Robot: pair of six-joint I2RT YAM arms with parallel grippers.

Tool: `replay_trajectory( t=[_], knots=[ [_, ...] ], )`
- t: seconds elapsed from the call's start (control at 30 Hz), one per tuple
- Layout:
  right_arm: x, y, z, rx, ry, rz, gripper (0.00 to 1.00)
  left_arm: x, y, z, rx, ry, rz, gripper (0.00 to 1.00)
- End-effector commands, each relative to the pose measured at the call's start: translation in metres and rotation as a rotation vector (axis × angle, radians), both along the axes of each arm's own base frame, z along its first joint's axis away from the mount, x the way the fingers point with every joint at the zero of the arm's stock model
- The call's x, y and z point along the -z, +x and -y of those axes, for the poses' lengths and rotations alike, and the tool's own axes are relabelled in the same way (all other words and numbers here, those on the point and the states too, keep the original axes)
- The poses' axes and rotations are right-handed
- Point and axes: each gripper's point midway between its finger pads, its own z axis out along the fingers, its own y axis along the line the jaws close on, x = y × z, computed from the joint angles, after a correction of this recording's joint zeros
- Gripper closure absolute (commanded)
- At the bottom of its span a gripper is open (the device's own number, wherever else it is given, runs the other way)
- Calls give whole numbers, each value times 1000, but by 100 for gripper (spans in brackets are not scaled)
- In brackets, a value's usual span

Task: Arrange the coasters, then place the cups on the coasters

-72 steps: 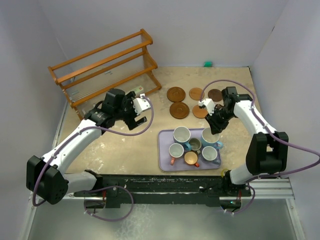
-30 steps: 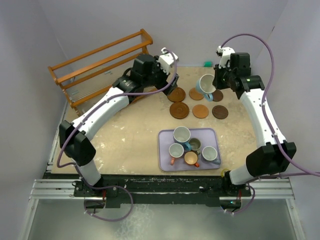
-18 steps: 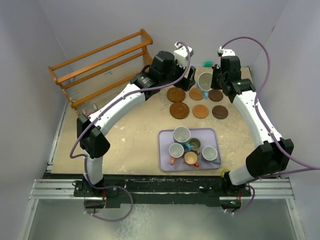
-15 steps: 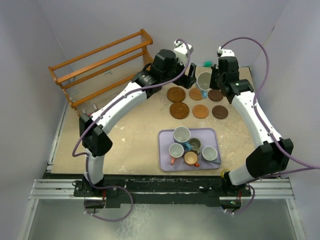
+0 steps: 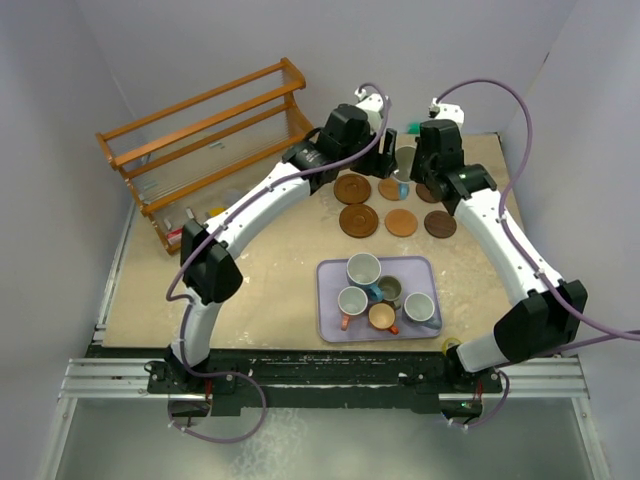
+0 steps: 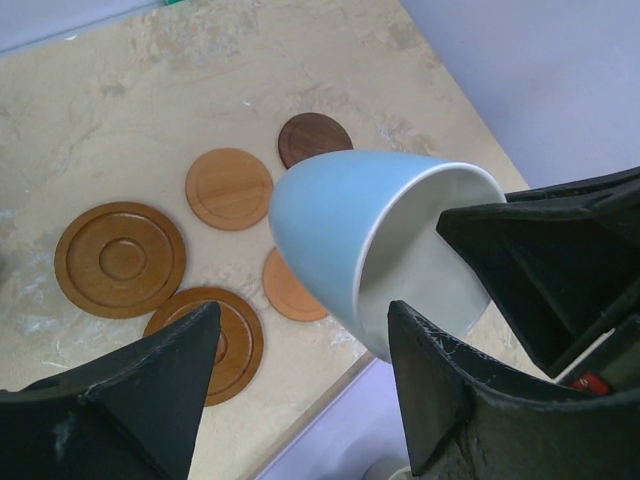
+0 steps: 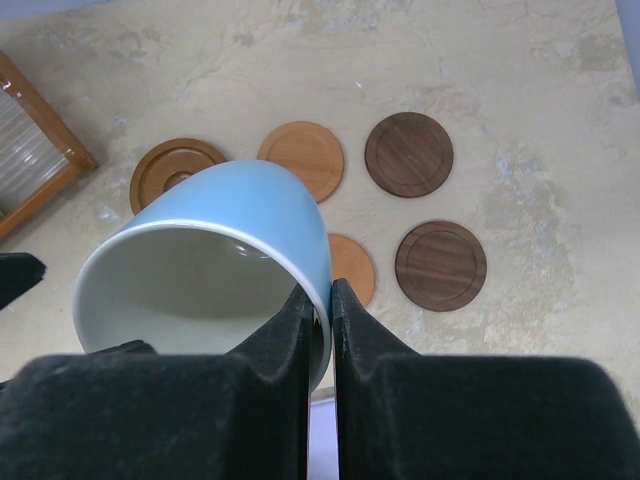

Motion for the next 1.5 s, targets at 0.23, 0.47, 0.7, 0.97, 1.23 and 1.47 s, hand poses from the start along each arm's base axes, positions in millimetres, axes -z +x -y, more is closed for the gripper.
replay_trajectory(
  t=[0.23, 0.47, 0.7, 0.97, 1.23, 1.47],
  knots=[
    [-53, -2, -18, 39, 85, 175, 100, 1, 2, 18, 6, -60, -32, 55],
    [-45, -5, -33, -3, 104, 157, 100, 6, 6, 21, 5, -53, -30, 69],
    [-36, -8, -57, -117, 150, 126, 100, -4, 12, 18, 22, -16, 50, 97],
    [-12, -17, -77, -251, 169, 30, 94, -13, 26, 1, 31, 64, 162, 97],
    [-22, -25, -75, -280, 172, 57, 64, 5, 43, -24, 24, 111, 174, 97],
    [-24, -29, -61, -273, 149, 64, 49, 19, 74, -56, 11, 127, 176, 97]
  ],
)
